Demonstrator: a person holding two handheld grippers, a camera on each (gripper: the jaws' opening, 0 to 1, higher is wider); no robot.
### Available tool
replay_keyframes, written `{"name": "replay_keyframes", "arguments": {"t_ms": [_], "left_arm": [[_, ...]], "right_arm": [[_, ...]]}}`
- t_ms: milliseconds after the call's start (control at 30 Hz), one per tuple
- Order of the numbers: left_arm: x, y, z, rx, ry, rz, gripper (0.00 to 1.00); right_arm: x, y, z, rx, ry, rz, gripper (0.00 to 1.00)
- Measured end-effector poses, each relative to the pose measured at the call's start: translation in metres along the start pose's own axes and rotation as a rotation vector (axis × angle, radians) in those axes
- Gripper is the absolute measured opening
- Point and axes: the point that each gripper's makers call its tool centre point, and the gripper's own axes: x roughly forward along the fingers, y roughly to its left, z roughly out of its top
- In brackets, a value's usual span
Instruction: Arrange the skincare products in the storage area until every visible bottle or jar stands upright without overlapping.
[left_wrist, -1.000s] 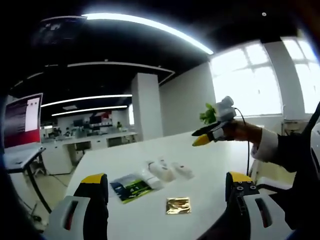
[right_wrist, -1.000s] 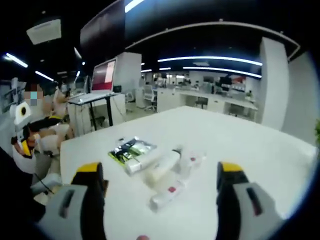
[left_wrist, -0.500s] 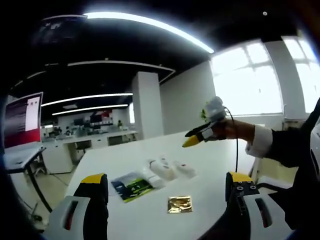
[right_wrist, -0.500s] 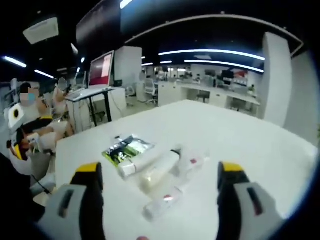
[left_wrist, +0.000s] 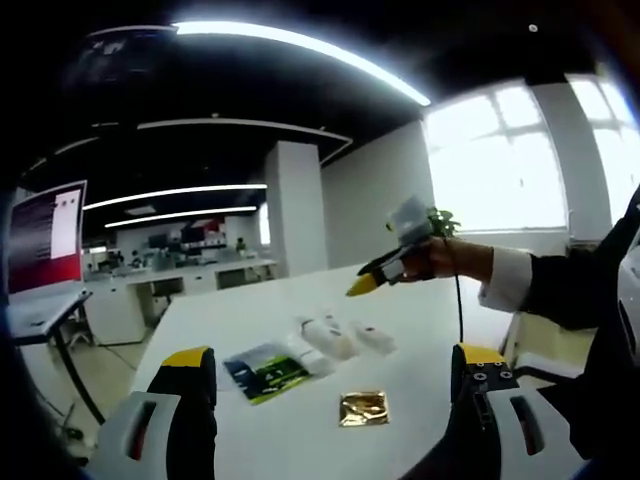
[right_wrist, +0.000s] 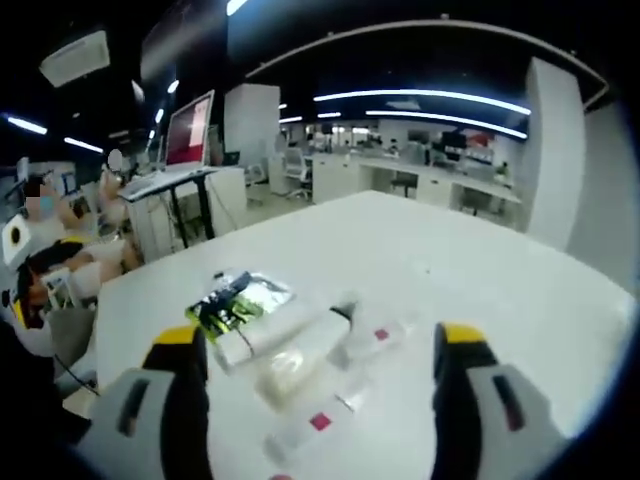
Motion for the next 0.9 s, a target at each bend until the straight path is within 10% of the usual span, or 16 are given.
{"name": "replay_keyframes", "arguments": {"t_ms": [900], "left_arm": [[0.008,0.014,-0.012,-0.005,0.037,0.019,0.99]], "right_arm": [[0.066,-0.002,-0.012,-0.039,0.148,0.033,0.81]]}}
